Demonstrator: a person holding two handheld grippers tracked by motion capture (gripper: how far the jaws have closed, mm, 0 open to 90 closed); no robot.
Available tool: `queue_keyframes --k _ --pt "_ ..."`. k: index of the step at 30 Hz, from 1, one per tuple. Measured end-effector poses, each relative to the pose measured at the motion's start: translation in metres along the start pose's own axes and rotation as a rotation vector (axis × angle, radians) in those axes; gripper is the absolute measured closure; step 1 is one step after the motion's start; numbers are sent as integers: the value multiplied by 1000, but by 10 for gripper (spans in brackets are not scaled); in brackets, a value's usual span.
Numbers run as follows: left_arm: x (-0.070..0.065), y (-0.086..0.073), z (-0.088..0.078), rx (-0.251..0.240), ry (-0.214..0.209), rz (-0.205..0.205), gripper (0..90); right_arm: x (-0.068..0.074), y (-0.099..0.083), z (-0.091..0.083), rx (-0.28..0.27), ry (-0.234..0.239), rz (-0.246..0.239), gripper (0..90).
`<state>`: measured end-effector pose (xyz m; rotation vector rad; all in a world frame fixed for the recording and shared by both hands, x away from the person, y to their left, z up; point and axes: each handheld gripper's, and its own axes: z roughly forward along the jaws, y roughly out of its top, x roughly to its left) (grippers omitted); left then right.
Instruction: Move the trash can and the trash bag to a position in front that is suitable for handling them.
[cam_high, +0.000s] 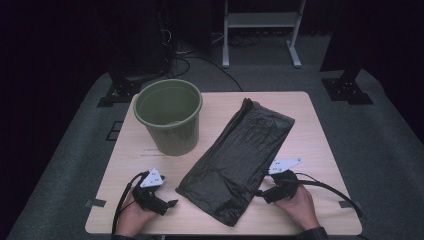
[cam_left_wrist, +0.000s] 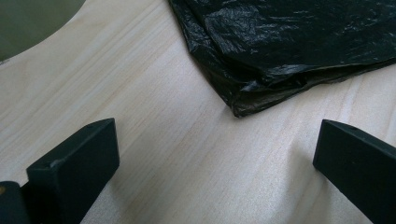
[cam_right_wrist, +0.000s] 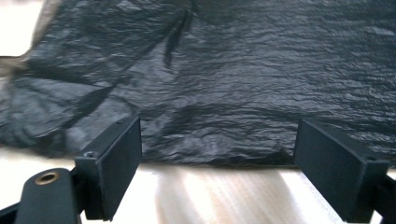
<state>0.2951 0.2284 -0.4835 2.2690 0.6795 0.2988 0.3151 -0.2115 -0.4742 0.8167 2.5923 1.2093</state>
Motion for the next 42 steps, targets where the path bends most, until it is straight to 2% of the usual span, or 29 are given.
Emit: queue_keyframes --k 1,9,10,11,12,13,14,15,16,17,18,19,22,25,28,31,32,35,39,40,41,42 --pt "0 0 0 0 0 0 0 -3 0 4 0 -7 -2 175" --pt "0 0 0 0 0 0 0 -4 -2 10 21 -50 -15 273" --pt "0 0 0 0 0 0 0 -3 -2 9 22 -74 -28 384" --pt "0 0 0 0 0 0 0 -3 -2 8 20 -71 -30 428" --pt "0 0 0 0 0 0 0 -3 -2 8 20 -71 -30 428" --pt "0 0 0 0 0 0 0 -3 -2 8 17 -69 -31 480" --pt "0 0 0 0 0 0 0 -2 -2 7 13 -68 -28 617" --pt "0 0 0 0 0 0 0 -2 -2 7 13 -68 -28 617" --pt "0 0 0 0 0 0 0 -2 -2 7 12 -71 -25 664" --pt "0 0 0 0 0 0 0 -3 -2 6 16 -72 -15 799" --pt "0 0 0 0 0 0 0 -3 -2 6 16 -72 -15 799" --pt "0 0 0 0 0 0 0 -4 -2 6 18 -63 -17 891" --pt "0 0 0 0 0 -1 0 -5 -1 5 23 -57 -20 894" --pt "0 0 0 0 1 -1 0 -6 -1 3 37 -72 -24 894" --pt "0 0 0 0 1 -2 0 -15 0 -3 55 -108 -27 893" --pt "0 0 0 0 2 -2 0 -23 0 -7 47 -117 -10 892" --pt "0 0 0 0 3 -3 0 -31 -1 -10 45 -137 1 890" --pt "0 0 0 0 3 -4 0 -45 -2 -17 43 -175 22 890" --pt "0 0 0 0 6 -6 0 -66 -4 -26 51 -250 48 888" --pt "0 0 0 -1 7 -7 0 -66 -4 -26 51 -250 48 888" --pt "0 0 0 1 8 -8 0 -73 -6 -31 38 -271 68 856" --pt "0 0 0 1 8 -8 0 -75 -7 -33 26 -275 85 818"
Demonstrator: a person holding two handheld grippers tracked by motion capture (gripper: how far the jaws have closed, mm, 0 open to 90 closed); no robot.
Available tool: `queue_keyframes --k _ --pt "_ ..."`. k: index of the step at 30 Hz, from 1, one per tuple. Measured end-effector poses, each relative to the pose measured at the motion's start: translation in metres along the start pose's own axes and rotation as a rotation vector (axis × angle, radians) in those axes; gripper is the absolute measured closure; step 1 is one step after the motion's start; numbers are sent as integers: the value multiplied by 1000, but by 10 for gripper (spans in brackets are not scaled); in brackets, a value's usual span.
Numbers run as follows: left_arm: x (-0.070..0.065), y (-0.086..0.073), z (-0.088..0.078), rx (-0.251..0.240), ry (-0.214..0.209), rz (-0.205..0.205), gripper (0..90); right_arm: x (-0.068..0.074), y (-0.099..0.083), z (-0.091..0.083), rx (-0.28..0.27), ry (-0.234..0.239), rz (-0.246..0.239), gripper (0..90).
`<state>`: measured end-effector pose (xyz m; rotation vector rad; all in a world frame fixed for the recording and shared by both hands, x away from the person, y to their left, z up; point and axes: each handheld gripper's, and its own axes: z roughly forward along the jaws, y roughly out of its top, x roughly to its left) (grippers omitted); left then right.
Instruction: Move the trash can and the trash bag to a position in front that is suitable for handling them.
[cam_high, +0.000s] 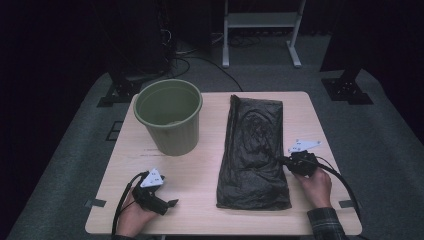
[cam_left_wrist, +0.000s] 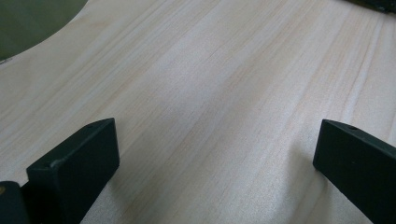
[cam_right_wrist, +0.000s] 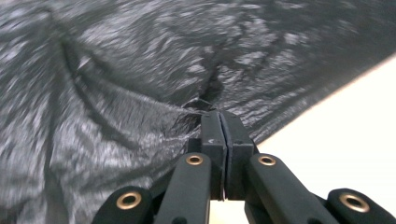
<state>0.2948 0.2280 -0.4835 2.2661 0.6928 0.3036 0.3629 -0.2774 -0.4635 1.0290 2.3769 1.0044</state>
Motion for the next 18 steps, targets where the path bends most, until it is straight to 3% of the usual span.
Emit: queue_keyframes --k 3,4,5,6,9,13,18 --pt "0 0 0 0 0 -1 0 -1 0 -5 -15 -14 9 742" --pt "0 0 0 0 1 -1 0 1 0 -12 -33 -22 13 666" --pt "0 0 0 0 1 -1 0 1 0 -12 -33 -22 13 666" --pt "0 0 0 0 1 -1 0 5 0 -18 -41 -17 13 601" --pt "0 0 0 0 2 -2 0 12 -1 -25 -41 8 26 519" --pt "0 0 0 1 3 -3 0 29 -7 -31 -21 37 3 451" --pt "0 0 0 1 4 -4 0 47 -18 -34 -4 68 14 393"
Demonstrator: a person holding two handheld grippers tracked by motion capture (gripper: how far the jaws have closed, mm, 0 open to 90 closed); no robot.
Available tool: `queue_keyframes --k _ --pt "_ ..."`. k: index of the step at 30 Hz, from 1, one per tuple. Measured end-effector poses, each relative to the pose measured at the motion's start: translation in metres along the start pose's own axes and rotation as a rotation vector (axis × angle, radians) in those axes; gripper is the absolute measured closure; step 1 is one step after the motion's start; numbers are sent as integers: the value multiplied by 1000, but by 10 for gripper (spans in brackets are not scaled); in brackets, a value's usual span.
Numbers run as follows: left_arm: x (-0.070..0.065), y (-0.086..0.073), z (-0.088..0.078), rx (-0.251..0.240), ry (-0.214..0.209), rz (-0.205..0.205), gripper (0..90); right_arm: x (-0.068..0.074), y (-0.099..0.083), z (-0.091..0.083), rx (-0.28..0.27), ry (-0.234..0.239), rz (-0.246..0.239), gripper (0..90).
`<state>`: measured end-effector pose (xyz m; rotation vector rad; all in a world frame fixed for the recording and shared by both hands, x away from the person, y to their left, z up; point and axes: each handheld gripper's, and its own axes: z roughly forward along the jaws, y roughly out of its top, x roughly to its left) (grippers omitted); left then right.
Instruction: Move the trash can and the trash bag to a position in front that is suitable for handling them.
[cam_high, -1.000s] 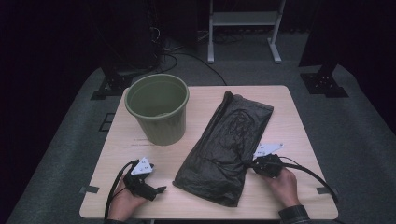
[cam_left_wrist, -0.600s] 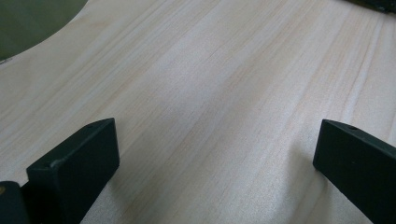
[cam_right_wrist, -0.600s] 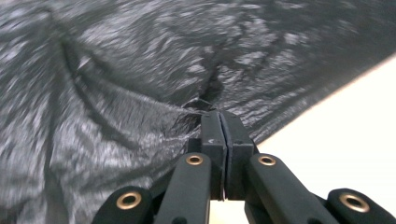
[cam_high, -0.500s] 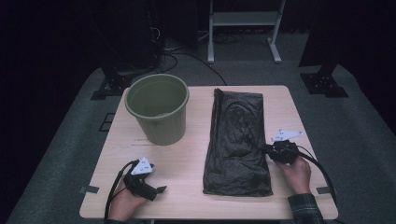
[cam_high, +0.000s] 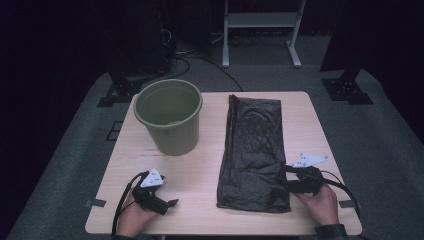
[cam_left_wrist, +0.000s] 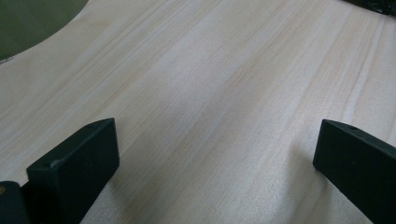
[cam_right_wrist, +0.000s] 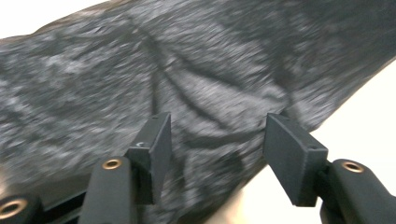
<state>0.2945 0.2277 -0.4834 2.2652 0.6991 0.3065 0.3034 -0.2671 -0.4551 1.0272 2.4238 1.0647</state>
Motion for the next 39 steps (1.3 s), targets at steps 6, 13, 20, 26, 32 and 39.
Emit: queue_keyframes --k 6,13,20,26,32,39 --pt "0 0 0 0 0 0 0 16 -16 4 43 7 -7 435" --pt "0 0 0 0 0 0 0 14 -24 4 41 15 6 803" --pt "0 0 0 0 0 0 0 12 -24 0 69 -2 -20 888" --pt "0 0 0 0 0 0 0 -8 -33 -13 72 -60 11 849" --pt "0 0 0 -1 1 -1 0 -36 -50 -30 77 -123 64 827" --pt "0 0 0 -1 3 -2 0 -40 -52 -50 34 -174 82 653"
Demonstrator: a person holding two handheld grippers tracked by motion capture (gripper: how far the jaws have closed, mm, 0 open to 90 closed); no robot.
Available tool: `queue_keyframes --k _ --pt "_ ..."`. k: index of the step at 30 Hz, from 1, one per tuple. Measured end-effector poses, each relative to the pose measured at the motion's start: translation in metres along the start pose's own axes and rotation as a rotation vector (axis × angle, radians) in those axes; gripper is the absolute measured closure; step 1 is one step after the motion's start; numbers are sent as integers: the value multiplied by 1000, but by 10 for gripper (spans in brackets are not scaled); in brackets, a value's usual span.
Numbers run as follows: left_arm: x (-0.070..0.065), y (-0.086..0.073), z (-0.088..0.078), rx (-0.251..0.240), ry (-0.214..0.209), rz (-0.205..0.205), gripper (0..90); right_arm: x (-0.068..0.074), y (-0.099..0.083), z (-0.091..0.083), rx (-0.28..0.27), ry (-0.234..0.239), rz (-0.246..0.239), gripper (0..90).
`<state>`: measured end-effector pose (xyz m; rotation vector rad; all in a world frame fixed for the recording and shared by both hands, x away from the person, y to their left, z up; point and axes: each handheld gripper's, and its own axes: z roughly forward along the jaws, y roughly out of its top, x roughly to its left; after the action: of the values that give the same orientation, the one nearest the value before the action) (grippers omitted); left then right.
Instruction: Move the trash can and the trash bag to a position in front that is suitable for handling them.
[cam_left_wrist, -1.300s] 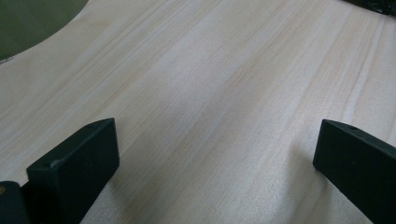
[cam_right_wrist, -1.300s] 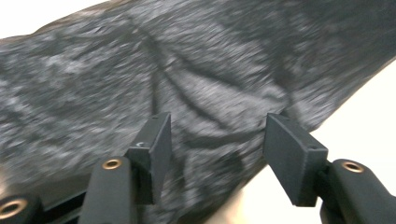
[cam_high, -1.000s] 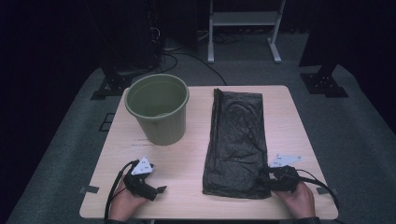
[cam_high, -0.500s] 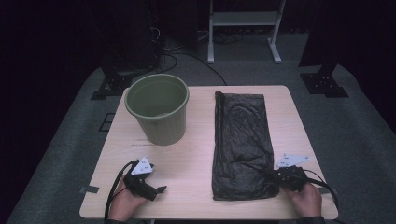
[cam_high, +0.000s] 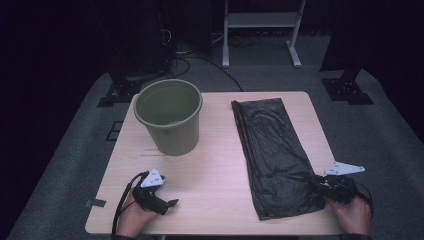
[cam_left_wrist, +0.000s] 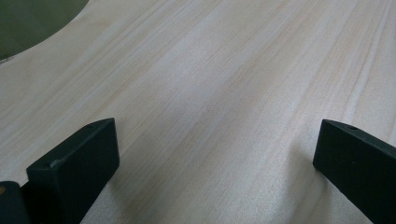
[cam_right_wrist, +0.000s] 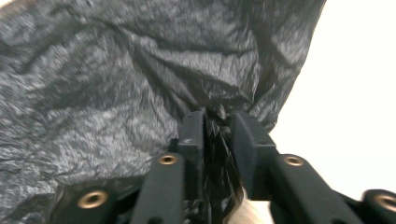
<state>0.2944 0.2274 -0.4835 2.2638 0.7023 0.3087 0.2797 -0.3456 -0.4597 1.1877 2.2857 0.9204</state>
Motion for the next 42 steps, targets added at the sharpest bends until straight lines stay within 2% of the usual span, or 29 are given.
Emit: queue_keyframes --k 7,8,9,10,13,14,16,18,21,22,25,28,29,33,38,42 --pt "0 0 0 0 1 -1 0 26 30 -8 -60 33 -57 352" --pt "0 0 0 0 1 -1 0 26 30 -8 -60 33 -57 352" --pt "0 0 0 1 1 -1 0 30 35 -7 -65 40 -61 305" --pt "0 0 0 0 2 -2 0 35 43 -3 -79 54 -55 209" --pt "0 0 0 0 2 -2 0 38 54 5 -108 121 -46 168" --pt "0 0 0 0 2 -2 0 40 57 8 -118 131 -44 124" --pt "0 0 0 0 2 -2 0 41 59 11 -123 142 -42 116" --pt "0 0 0 0 2 -2 0 44 65 23 -127 176 -58 91" --pt "0 0 0 -1 2 -3 0 46 67 31 -124 175 -62 91" --pt "0 0 0 -1 2 -3 0 48 69 40 -119 174 -68 91" --pt "0 0 0 -1 2 -3 0 50 69 52 -118 174 -73 91" --pt "0 0 0 -1 2 -3 0 53 69 61 -123 149 -88 91" --pt "0 0 0 0 2 -3 0 54 68 68 -103 134 -89 91" --pt "0 0 0 -1 2 -3 0 56 64 79 -61 133 -94 91" --pt "0 0 0 0 3 -3 0 58 59 89 -28 154 -98 91" --pt "0 0 0 -1 8 -7 0 58 57 90 -31 158 -89 91"
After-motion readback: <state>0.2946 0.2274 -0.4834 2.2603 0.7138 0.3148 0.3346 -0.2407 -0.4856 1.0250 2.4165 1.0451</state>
